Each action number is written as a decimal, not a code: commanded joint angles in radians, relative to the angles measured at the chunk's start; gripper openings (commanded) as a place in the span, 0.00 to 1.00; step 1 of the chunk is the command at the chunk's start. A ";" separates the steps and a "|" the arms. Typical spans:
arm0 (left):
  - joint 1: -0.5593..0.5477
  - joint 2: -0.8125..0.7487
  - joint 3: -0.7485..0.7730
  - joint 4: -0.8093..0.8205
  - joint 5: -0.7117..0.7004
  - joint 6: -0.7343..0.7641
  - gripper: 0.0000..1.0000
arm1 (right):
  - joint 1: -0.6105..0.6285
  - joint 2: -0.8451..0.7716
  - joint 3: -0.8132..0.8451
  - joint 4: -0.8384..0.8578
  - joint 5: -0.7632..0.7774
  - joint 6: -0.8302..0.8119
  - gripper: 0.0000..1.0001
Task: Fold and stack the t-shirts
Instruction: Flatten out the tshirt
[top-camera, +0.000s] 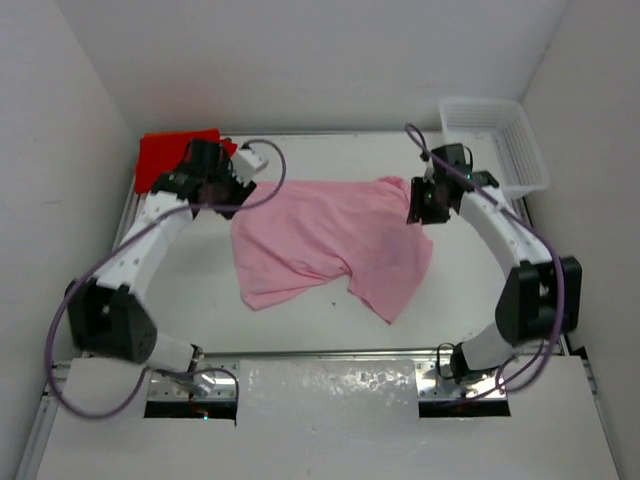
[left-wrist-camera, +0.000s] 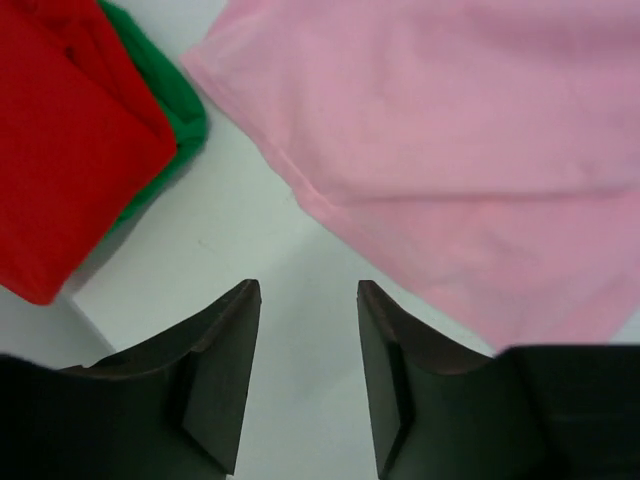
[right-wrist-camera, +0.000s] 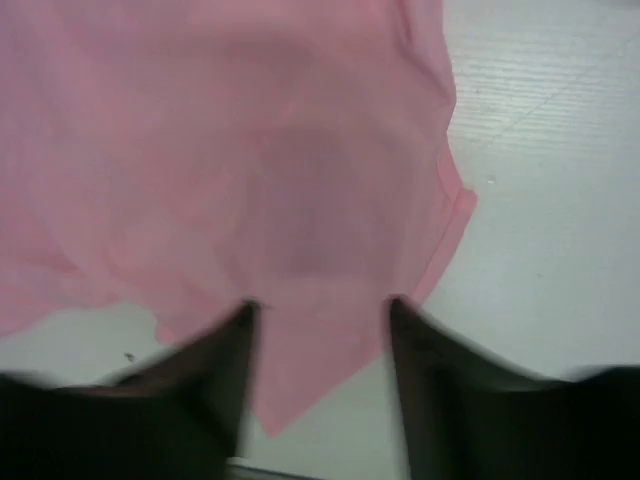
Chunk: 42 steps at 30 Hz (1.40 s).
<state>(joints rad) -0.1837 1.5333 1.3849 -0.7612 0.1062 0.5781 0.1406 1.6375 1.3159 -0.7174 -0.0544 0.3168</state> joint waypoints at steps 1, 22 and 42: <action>-0.031 -0.113 -0.238 0.039 0.006 0.158 0.41 | 0.039 -0.164 -0.195 0.105 0.019 0.040 0.30; -0.040 -0.053 -0.623 0.473 0.022 0.177 0.70 | 0.151 -0.281 -0.704 0.338 0.027 0.255 0.65; -0.040 -0.034 -0.630 0.468 0.007 0.157 0.00 | 0.143 -0.238 -0.764 0.495 -0.071 0.372 0.00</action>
<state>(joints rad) -0.2241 1.5745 0.7628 -0.2623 0.1230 0.7467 0.2947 1.4380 0.5541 -0.2073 -0.1226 0.6708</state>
